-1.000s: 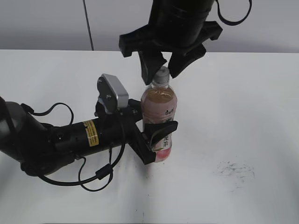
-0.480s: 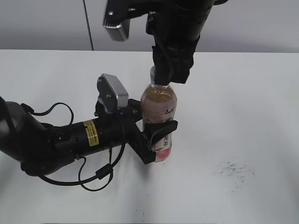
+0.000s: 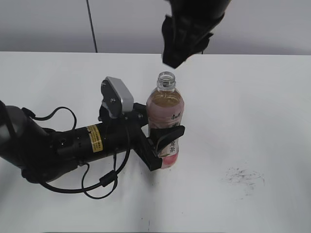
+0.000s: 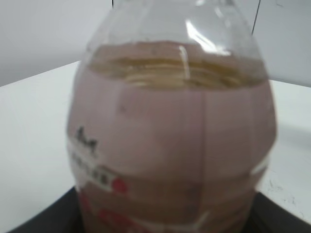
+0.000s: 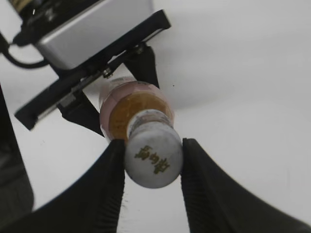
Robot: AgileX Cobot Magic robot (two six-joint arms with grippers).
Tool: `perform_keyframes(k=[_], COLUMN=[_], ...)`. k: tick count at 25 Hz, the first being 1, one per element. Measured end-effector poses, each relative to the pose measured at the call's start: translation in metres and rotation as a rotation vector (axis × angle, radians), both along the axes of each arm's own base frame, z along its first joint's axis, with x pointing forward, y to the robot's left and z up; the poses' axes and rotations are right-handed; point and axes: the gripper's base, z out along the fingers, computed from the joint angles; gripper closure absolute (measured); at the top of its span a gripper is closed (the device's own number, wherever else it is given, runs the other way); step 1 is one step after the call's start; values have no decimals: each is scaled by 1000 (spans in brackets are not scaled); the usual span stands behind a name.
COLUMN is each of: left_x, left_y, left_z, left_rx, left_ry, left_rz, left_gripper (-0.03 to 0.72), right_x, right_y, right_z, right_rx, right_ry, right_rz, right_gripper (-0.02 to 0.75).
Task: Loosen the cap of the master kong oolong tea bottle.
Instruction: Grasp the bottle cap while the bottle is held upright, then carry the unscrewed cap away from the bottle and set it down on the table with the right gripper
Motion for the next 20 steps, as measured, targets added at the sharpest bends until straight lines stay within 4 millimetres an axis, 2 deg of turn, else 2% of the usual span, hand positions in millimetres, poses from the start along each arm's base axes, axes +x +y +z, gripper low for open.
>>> perform_keyframes(k=[2, 4, 5, 7, 9, 11, 15, 17, 20], left_x=[0, 0, 0, 0, 0, 0, 0, 0, 0], left_y=[0, 0, 0, 0, 0, 0, 0, 0, 0], left_z=[0, 0, 0, 0, 0, 0, 0, 0, 0], left_rx=[2, 2, 2, 2, 1, 1, 0, 0, 0], left_ry=[0, 0, 0, 0, 0, 0, -1, -1, -1], left_rz=[0, 0, 0, 0, 0, 0, 0, 0, 0], left_gripper=[303, 303, 303, 303, 303, 303, 303, 303, 303], right_x=[2, 16, 24, 41, 46, 37, 18, 11, 11], right_y=[-17, -44, -59, -95, -118, -129, -133, -132, -130], right_z=[17, 25, 25, 11, -13, -58, -137, -166, -195], right_rx=[85, 147, 167, 170, 120, 31, 55, 97, 99], right_ry=[16, 30, 40, 87, 147, 238, 292, 321, 351], right_rz=[-271, -545, -656, -862, -973, -1038, -1076, -1108, -1139], right_gripper=[469, 469, 469, 469, 469, 469, 469, 469, 469])
